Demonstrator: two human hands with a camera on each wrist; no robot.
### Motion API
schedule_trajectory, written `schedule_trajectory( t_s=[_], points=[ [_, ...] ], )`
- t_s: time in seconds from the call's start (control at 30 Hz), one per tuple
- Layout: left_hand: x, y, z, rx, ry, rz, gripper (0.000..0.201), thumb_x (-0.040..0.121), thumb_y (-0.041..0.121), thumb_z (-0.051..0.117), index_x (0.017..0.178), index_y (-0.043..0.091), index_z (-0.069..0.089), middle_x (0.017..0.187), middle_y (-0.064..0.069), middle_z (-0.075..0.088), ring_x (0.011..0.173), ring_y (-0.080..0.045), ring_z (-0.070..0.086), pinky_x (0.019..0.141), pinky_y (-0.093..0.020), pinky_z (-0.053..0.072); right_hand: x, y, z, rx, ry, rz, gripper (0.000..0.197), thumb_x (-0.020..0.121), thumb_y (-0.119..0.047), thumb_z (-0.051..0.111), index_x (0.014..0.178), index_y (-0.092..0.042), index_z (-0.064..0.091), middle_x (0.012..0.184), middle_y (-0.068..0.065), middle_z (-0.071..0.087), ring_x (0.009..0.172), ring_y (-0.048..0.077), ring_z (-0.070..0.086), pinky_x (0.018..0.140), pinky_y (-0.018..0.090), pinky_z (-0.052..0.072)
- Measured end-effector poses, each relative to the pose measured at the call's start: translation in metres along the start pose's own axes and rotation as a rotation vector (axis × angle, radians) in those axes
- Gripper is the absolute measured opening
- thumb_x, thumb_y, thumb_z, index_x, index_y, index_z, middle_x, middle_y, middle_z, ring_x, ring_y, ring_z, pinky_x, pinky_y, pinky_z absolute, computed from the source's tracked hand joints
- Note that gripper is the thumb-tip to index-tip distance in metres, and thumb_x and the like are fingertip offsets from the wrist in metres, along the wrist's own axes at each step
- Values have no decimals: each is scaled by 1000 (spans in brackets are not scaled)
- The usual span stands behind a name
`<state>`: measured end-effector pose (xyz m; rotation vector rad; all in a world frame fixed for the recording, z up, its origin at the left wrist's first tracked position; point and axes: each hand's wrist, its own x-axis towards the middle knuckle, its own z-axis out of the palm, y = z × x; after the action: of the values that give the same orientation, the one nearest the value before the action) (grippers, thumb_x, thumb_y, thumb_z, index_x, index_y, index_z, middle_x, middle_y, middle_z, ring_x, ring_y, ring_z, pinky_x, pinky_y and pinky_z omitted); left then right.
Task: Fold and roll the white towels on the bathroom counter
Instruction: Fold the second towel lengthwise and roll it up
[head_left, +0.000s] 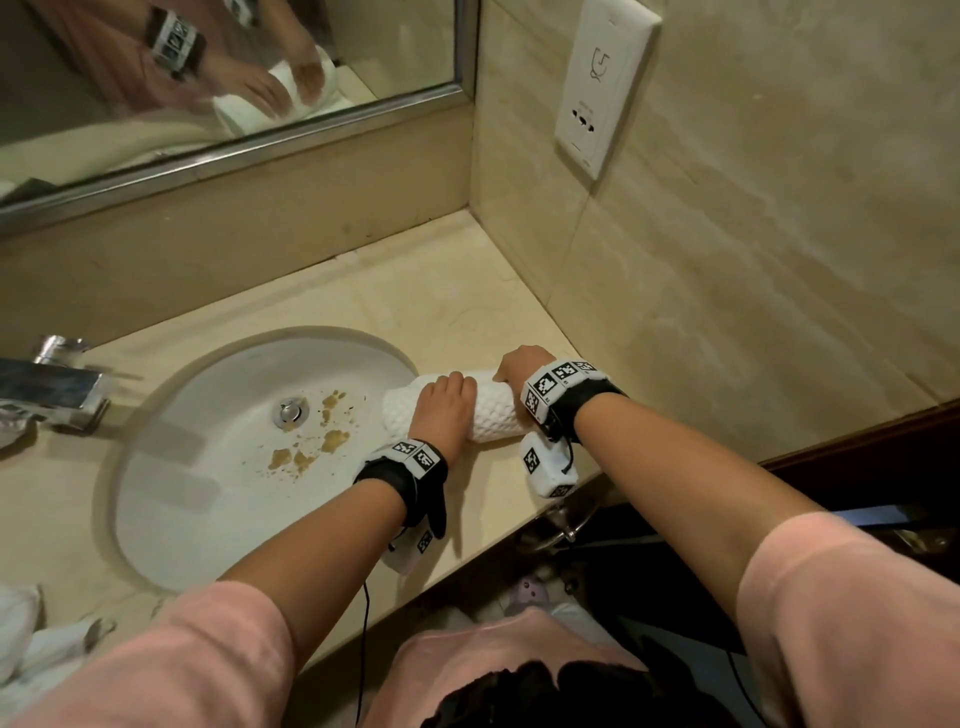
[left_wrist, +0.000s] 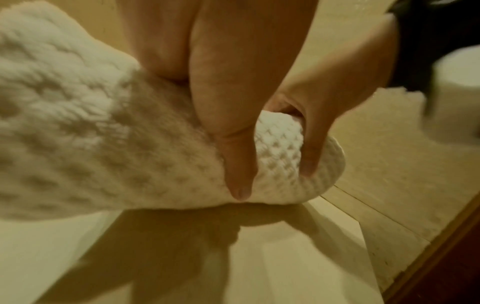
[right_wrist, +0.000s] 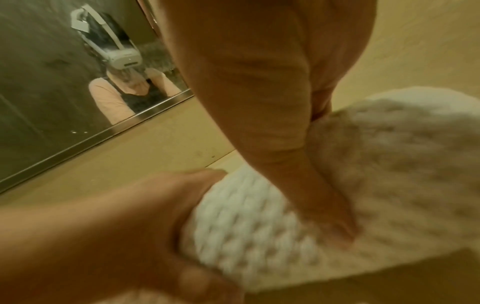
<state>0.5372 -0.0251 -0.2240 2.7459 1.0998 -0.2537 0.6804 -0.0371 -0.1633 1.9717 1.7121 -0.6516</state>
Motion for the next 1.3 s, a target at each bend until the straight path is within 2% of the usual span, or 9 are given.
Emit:
schedule_trajectory(
  t_s=[0.17, 0.3, 0.5, 0.67, 0.8, 1.0, 1.1, 1.17, 1.3],
  points=[
    [19, -15, -9, -61, -108, 92, 69, 66, 38, 80, 116, 7, 45, 117, -10, 48, 105, -26, 48, 84, -35, 43, -1, -6, 35, 41, 221, 25, 36, 77, -16, 70, 109, -13, 55, 108, 6, 60, 103, 25, 59, 87, 32, 46],
    [33, -24, -18, -119, -188, 87, 76, 65, 40, 83, 122, 7, 46, 120, -11, 50, 109, -27, 49, 90, -35, 44, -14, -9, 71, 0, 506, 88, 83, 71, -3, 71, 142, 2, 30, 147, 22, 31, 140, 38, 25, 121, 44, 9],
    [47, -21, -31, -77, -293, 100, 84, 58, 43, 87, 124, 9, 46, 120, -8, 51, 107, -25, 53, 91, -35, 47, -2, 7, 81, 56, 601, 10, 74, 45, -4, 83, 114, -6, 58, 102, 8, 62, 98, 26, 61, 102, 37, 44],
    [29, -11, -15, 117, -89, 102, 87, 68, 48, 75, 135, 11, 32, 126, -9, 45, 110, -28, 47, 92, -41, 40, 2, 12, 42, 82, 307, 14, 55, 74, -13, 70, 124, -9, 46, 120, 9, 53, 114, 26, 49, 100, 32, 34],
    [23, -15, -4, 218, 10, 130, 75, 86, 36, 55, 146, 11, 18, 138, -11, 38, 121, -30, 41, 102, -44, 32, 13, 20, 23, -11, 137, 17, 71, 62, -19, 83, 121, -13, 45, 114, 5, 56, 105, 25, 55, 89, 34, 44],
    [50, -27, -22, 109, -143, 208, 94, 64, 40, 79, 139, 12, 29, 131, -8, 48, 114, -26, 50, 96, -37, 41, 50, 32, 25, 49, 5, 56, 85, 34, -32, 90, 105, -25, 43, 101, -1, 58, 93, 23, 61, 79, 36, 52],
    [57, -31, -22, 55, -200, 225, 103, 59, 43, 83, 140, 10, 29, 137, -9, 46, 119, -27, 49, 101, -38, 39, 38, 23, 31, -20, 104, 34, 100, 50, -29, 89, 133, -16, 35, 129, 7, 49, 122, 28, 48, 103, 37, 38],
    [62, -34, -22, 33, -217, 241, 110, 59, 45, 84, 143, 8, 25, 144, -10, 40, 127, -27, 45, 106, -37, 34, 25, 12, 45, -95, 198, 44, 117, 65, -28, 83, 149, -4, 6, 154, 15, 18, 144, 32, 16, 120, 40, 7],
    [68, -36, -28, 3, -245, 249, 109, 59, 47, 84, 143, 7, 27, 139, -9, 46, 123, -26, 49, 104, -34, 38, 12, 2, 77, -108, 350, 86, 119, 76, -34, 75, 149, -2, -14, 159, 17, -10, 147, 31, -10, 116, 40, -13]
  ],
)
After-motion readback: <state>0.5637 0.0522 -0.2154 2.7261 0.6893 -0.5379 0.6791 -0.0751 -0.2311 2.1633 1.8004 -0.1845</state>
